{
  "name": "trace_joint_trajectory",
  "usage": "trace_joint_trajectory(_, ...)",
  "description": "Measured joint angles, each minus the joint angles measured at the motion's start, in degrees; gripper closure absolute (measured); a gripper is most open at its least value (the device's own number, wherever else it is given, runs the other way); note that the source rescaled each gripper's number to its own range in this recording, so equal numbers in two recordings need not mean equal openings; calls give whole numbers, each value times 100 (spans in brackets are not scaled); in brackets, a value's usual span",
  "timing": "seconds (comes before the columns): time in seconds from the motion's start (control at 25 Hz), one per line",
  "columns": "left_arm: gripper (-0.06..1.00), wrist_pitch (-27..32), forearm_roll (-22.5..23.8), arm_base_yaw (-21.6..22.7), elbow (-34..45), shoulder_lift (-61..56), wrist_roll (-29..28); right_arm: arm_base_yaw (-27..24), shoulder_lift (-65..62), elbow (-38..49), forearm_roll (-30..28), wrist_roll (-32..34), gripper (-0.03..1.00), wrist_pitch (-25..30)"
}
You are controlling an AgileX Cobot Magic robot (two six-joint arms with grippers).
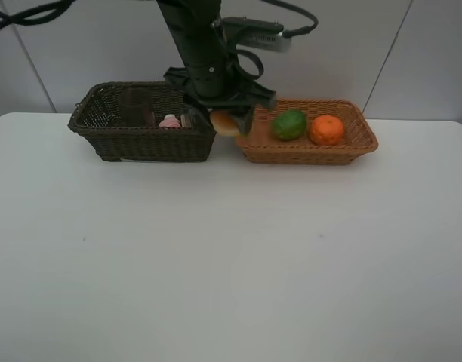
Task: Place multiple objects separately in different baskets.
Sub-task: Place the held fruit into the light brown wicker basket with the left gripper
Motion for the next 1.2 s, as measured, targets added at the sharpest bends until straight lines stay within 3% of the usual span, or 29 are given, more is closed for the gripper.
trace_joint_trajectory(0.16, 22, -219, 154, -131, -667, 396, -17, 0, 0, 0, 0, 0, 15, 0)
trace_joint_trajectory(0.52, 22, -2308, 625, -158, -739, 798, -39, 0, 0, 0, 0, 0, 15, 0)
trace_joint_trajectory(0.76, 22, -3359, 730, -152, -739, 1259, -39, 0, 0, 0, 0, 0, 15, 0)
trace_joint_trajectory(1.2, 22, -3592, 593, 59, -739, 1956, -39, 0, 0, 0, 0, 0, 15, 0)
